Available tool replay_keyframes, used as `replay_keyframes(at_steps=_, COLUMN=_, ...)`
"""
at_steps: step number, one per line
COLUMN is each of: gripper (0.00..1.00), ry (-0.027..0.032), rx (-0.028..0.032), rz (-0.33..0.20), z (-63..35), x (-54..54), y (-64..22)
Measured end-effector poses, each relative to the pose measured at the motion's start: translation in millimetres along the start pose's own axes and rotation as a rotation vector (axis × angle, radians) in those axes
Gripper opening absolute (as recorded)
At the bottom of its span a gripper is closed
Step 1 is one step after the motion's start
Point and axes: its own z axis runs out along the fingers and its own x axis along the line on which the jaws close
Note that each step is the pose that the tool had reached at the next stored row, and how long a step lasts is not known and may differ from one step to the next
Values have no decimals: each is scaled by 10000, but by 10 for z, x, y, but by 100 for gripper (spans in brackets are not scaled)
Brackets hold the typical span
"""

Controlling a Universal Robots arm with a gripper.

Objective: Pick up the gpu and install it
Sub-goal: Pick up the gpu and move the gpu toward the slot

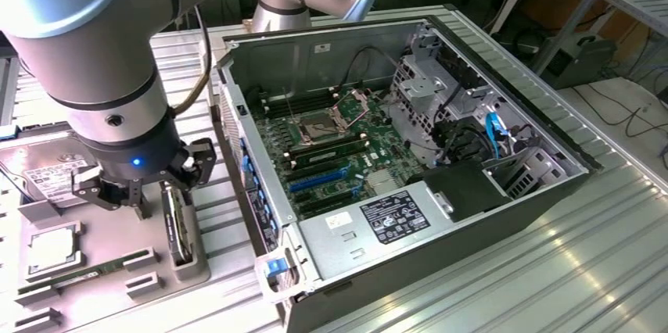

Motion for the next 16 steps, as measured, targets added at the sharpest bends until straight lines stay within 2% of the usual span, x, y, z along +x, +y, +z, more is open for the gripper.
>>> replay_keyframes(at_steps=1, gripper=54, ry=1, rx=34, rz=-2, z=12, x=-1, y=-2)
replay_keyframes(at_steps=3, gripper=54, ry=3, rx=66, rz=-2, z=35, x=-6, y=-3)
replay_keyframes(at_steps=16, gripper=54, ry=2, rx=72, rz=15, z=134, x=-22, y=-10)
